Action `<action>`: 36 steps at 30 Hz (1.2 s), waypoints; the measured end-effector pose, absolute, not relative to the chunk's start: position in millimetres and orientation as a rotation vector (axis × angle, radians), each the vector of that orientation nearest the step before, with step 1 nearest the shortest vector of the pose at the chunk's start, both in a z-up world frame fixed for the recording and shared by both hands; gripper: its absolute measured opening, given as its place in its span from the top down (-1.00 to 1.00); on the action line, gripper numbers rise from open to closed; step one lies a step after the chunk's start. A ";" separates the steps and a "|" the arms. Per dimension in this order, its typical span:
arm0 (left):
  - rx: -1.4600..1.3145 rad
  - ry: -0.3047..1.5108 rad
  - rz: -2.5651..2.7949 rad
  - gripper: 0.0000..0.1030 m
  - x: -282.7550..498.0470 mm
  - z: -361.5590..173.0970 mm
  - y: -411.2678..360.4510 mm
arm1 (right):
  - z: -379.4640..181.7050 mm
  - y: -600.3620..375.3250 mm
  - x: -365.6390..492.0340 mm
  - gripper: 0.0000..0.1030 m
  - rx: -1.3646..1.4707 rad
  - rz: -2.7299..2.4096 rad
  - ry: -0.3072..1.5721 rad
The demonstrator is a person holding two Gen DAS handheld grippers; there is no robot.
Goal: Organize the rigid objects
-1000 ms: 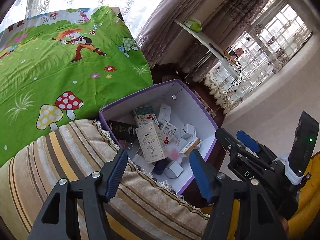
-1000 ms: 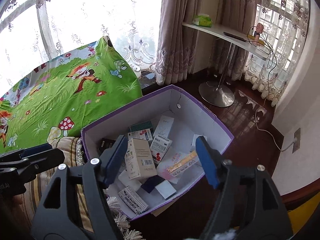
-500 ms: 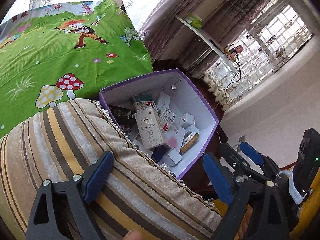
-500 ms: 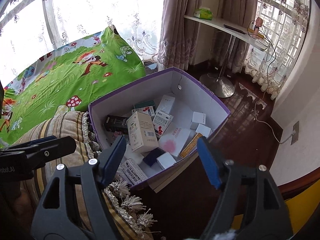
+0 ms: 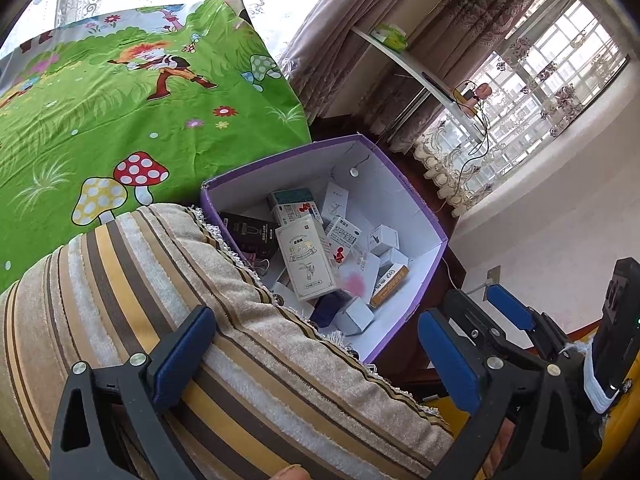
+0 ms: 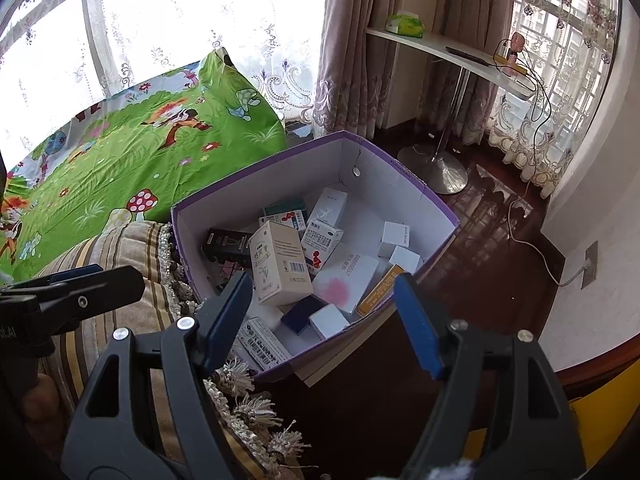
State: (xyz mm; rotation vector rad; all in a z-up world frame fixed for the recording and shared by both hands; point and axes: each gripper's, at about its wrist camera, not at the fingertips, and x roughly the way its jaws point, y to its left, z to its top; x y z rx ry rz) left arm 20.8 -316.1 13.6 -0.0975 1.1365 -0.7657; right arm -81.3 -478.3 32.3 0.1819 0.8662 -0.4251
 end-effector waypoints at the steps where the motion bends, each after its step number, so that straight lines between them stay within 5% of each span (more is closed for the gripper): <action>1: -0.094 1.136 -0.764 -0.99 20.6 13.7 -316.3 | 32.3 -478.3 -81.5 -0.48 0.181 -0.426 0.866; 36: -0.088 1.135 -0.761 -0.99 20.2 13.0 -317.2 | 31.0 -479.3 -81.4 -0.48 0.189 -0.425 0.867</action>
